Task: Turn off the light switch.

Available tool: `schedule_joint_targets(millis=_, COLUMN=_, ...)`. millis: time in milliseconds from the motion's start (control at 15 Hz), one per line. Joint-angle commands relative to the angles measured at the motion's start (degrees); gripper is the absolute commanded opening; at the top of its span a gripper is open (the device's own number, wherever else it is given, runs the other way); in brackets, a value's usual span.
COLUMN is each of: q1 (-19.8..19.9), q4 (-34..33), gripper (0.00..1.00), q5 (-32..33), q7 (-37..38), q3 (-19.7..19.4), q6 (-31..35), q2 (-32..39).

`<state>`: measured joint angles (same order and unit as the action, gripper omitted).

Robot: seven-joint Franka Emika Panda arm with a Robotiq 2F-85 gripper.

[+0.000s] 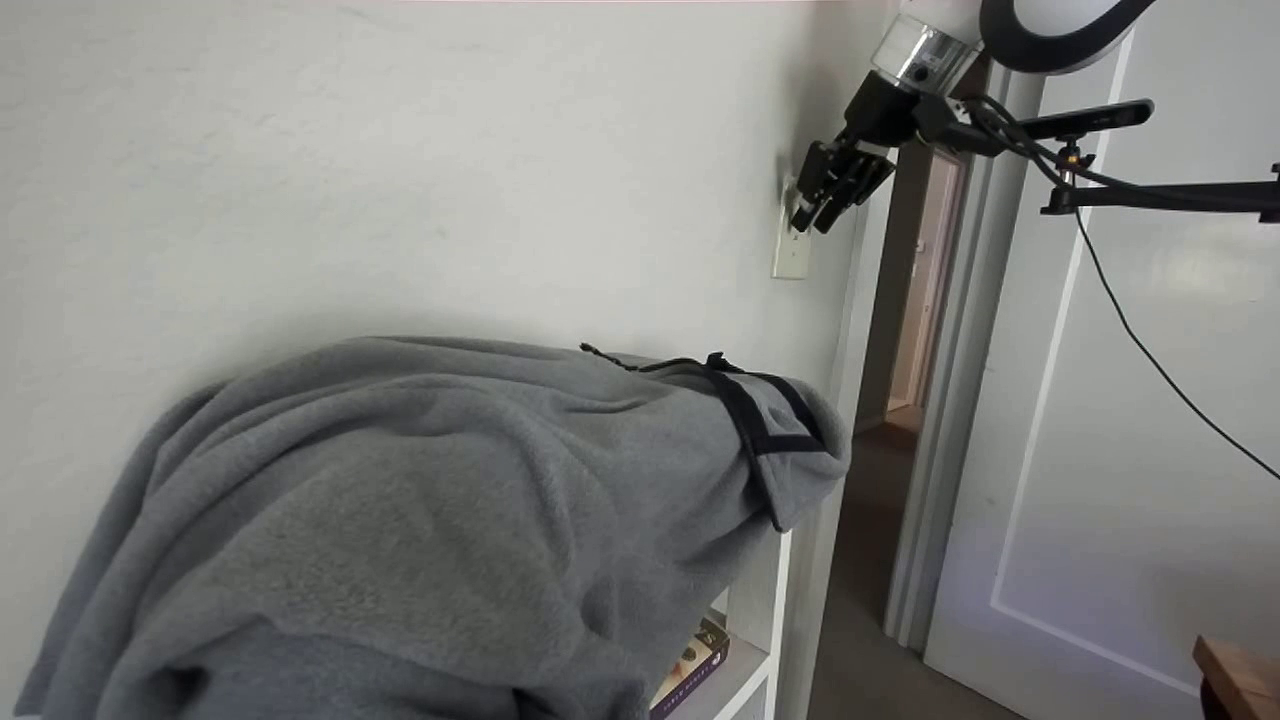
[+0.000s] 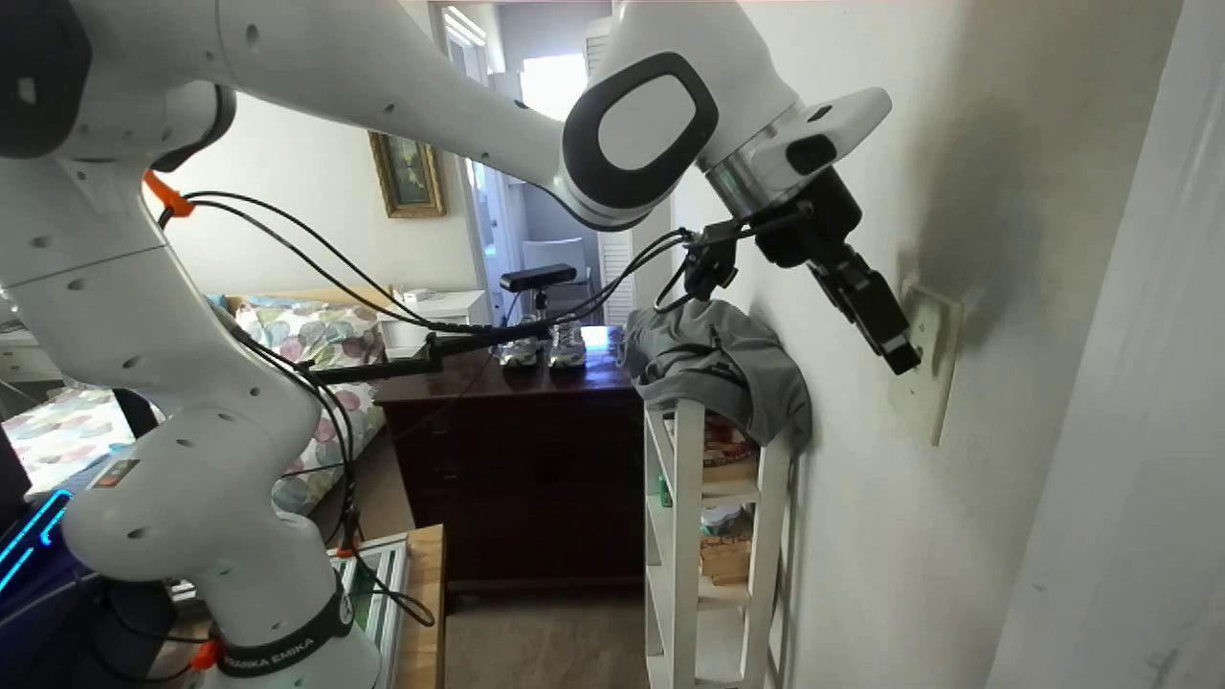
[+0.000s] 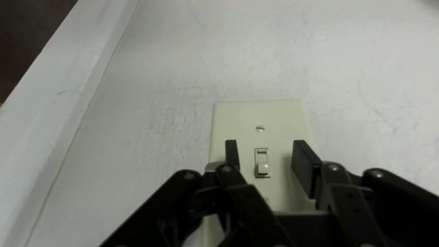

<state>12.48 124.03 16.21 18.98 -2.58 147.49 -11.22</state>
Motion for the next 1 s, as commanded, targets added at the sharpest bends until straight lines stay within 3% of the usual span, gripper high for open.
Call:
schedule_joint_targets(millis=0, q1=-0.4, q4=-0.8, gripper=0.44, q5=0.5, q7=0.5, q3=-0.2, q6=1.1, q2=0.5)
schedule_joint_targets(millis=200, q1=-0.4, q4=-0.7, gripper=0.35, q5=0.4, q7=0.3, q3=-0.2, q6=1.7, q2=0.4)
schedule_joint_targets(millis=267, q1=-0.4, q4=-0.7, gripper=0.26, q5=0.3, q7=0.3, q3=-0.2, q6=1.8, q2=0.4)
schedule_joint_targets(millis=467, q1=-0.4, q4=-0.6, gripper=0.13, q5=0.3, q7=0.2, q3=-0.3, q6=1.8, q2=0.4)
schedule_joint_targets(millis=933, q1=-0.3, q4=-0.2, gripper=0.07, q5=0.0, q7=0.1, q3=-0.5, q6=1.5, q2=0.2)
